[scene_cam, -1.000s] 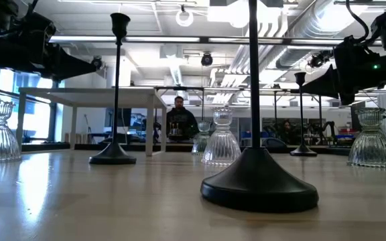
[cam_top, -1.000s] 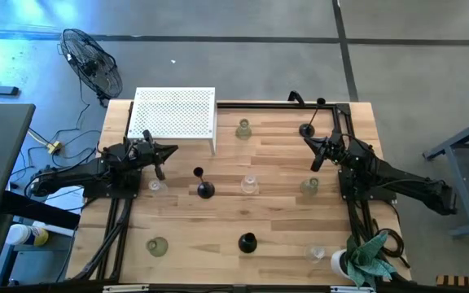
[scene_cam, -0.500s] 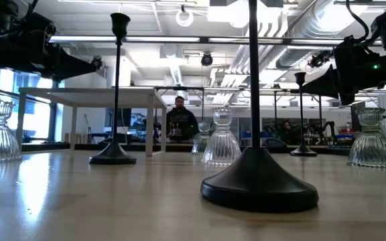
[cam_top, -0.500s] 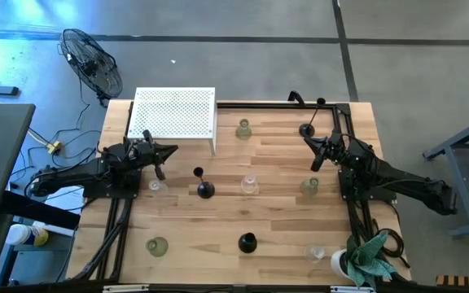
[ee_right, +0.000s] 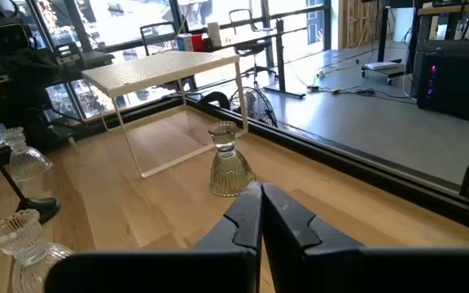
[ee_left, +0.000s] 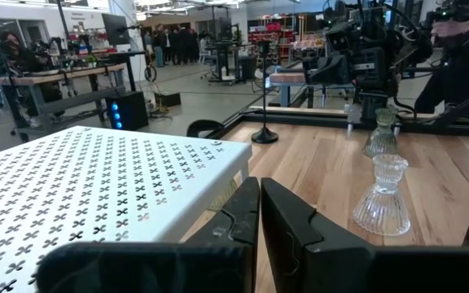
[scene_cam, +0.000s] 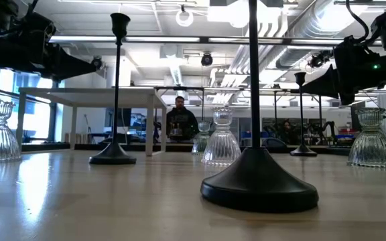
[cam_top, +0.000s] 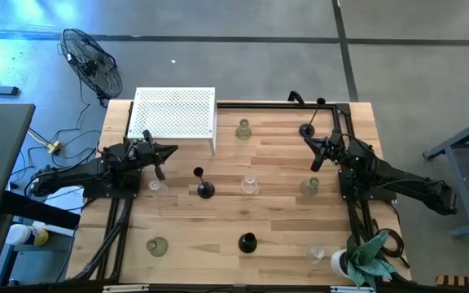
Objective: Pick & Place candle stick holders
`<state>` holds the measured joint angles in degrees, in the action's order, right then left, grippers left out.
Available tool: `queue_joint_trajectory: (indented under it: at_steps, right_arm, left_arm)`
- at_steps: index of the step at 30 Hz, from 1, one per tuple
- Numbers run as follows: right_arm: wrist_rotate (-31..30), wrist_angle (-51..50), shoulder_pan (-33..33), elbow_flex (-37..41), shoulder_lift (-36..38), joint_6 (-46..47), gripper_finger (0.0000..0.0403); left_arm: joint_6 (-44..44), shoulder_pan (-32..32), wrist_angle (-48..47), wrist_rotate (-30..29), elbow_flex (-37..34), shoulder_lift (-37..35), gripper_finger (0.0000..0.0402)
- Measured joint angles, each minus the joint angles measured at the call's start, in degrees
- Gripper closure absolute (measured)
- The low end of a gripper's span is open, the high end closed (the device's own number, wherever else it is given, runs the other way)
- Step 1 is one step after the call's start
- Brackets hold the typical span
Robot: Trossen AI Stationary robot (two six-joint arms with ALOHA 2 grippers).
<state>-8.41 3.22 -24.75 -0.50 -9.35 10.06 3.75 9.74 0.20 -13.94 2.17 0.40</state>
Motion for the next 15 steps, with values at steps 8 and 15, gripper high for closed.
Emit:
queue_joint_trajectory:
  at_steps: [8, 15]
  right_arm:
    - [0.66, 3.02, 0.02, 0.01, 0.01, 9.41, 0.0402]
    - [2.51, 9.7, 0.0, -0.01, 0.01, 12.55, 0.0402]
  left_arm:
    - [0.01, 0.0, 0.03, 0.0, 0.01, 0.0, 0.0389]
    - [0.0, 0.0, -0.02, 1.81, 0.0, 0.0, 0.0389]
